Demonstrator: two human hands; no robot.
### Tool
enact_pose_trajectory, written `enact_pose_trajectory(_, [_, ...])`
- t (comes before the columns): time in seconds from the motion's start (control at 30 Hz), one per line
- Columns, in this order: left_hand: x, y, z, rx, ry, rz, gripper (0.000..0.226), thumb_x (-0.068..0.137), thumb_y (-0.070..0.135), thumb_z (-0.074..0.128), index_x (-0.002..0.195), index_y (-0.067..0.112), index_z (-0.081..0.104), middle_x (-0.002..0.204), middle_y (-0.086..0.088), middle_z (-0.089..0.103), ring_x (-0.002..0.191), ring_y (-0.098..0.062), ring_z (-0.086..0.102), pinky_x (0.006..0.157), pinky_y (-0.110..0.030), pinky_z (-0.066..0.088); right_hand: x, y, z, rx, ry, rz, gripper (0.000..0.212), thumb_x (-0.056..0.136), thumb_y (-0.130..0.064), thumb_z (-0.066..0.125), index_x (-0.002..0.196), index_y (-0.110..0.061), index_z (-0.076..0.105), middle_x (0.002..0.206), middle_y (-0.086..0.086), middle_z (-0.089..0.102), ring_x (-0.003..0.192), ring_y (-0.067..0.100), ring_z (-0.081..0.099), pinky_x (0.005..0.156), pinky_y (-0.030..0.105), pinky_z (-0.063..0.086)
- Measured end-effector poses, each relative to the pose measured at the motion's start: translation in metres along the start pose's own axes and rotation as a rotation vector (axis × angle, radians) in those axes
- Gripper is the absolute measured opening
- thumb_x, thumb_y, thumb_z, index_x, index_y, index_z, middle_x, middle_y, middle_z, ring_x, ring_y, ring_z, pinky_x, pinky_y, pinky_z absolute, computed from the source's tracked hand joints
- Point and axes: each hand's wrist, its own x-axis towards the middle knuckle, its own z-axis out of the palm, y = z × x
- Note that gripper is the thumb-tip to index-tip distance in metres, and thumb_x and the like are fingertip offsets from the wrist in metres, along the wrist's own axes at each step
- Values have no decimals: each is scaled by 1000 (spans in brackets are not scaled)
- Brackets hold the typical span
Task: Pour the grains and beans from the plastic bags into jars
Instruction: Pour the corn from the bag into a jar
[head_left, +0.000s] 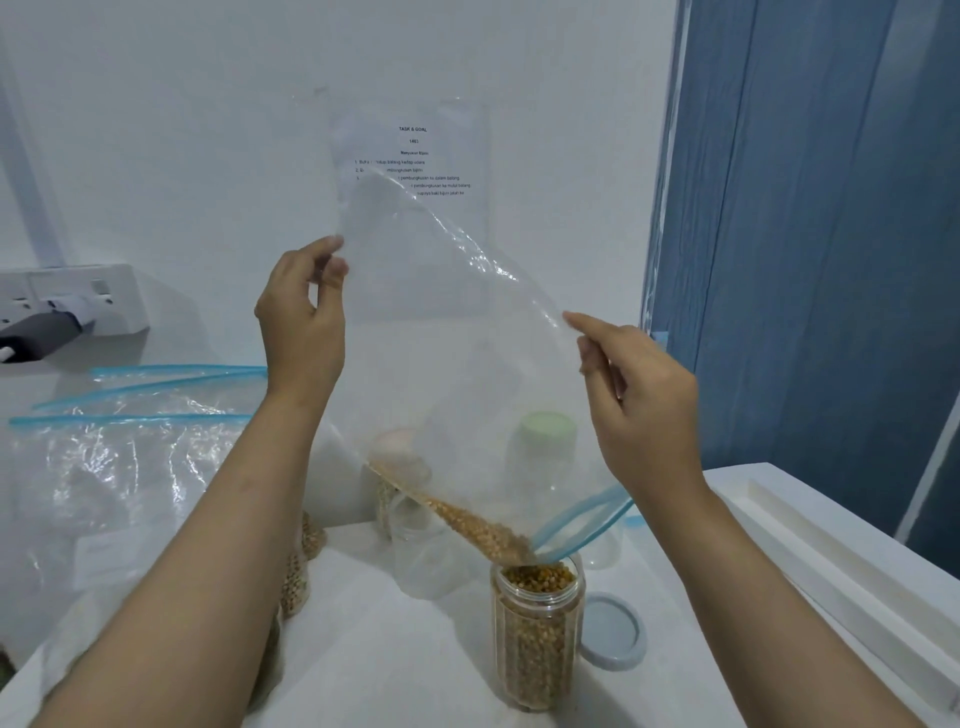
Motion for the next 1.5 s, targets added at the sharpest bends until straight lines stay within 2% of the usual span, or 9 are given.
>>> enact_pose_trajectory(0.5, [2,8,4,-26,-20,21,26,102,25,53,123,16,66,106,6,61,91,9,55,88,-15,44,-3,5,-4,17,28,42,25,100,-4,55,120,-7,70,85,-13,55,72,-10,49,68,6,34])
enact_pose_trajectory(0.63, [1,8,4,-19,-13,11,27,101,27,53,123,18,66,105,6,61,91,8,55,93,-24,46,-5,5,-4,39,41,75,24,101,-6,55,120,-10,70,87,-10,61,70,-2,51,64,9,37])
enact_pose_trajectory(0.7, [-3,7,4,27,-3,2,30,102,31,52,127,21,64,105,12,61,97,6,54,103,-32,43,-7,5,-4,46,50,88,24,101,-7,55,120,-10,70,88,-11,61,70,0,51,63,9,37])
enact_pose_trajectory(0.77, [-11,4,4,137,6,-23,35,103,37,48,134,24,58,112,15,60,110,-1,51,109,-35,28,-8,5,-5,58,71,106,24,101,-7,54,120,-9,70,89,-11,61,70,-2,51,65,8,36])
enact_pose_trajectory(0.83, [-22,-4,6,235,21,-75,44,102,42,45,142,24,50,130,7,57,127,-12,45,108,-37,19,-9,5,-6,73,77,119,24,101,-7,54,119,-8,70,91,-11,62,72,-3,52,65,8,37])
enact_pose_trajectory(0.97, [-52,-18,13,272,38,-305,60,100,43,50,153,20,32,156,-11,27,144,-29,26,114,-48,20,-9,3,-7,69,59,67,23,100,-5,55,118,-6,70,91,-12,60,73,-8,51,66,6,36])
enact_pose_trajectory(1.07, [-64,-19,17,50,15,-502,70,99,47,50,156,24,17,161,-7,7,146,-24,23,110,-31,28,-9,1,-7,67,55,27,23,100,-4,55,118,-5,70,91,-11,60,75,-9,51,68,6,37])
enact_pose_trajectory(1.3, [-62,-10,16,-98,21,-586,63,101,43,50,154,26,21,157,-3,18,115,-4,37,95,-17,31,-11,2,-7,104,82,65,24,101,-6,54,120,-8,69,91,-11,61,75,-4,53,65,9,39])
enact_pose_trajectory(1.5, [-58,-13,15,-115,32,-554,60,100,41,53,151,26,25,154,-4,21,127,-18,47,100,-20,36,-11,1,-8,117,86,97,25,101,-8,53,120,-8,69,93,-11,62,75,-3,54,65,9,40])
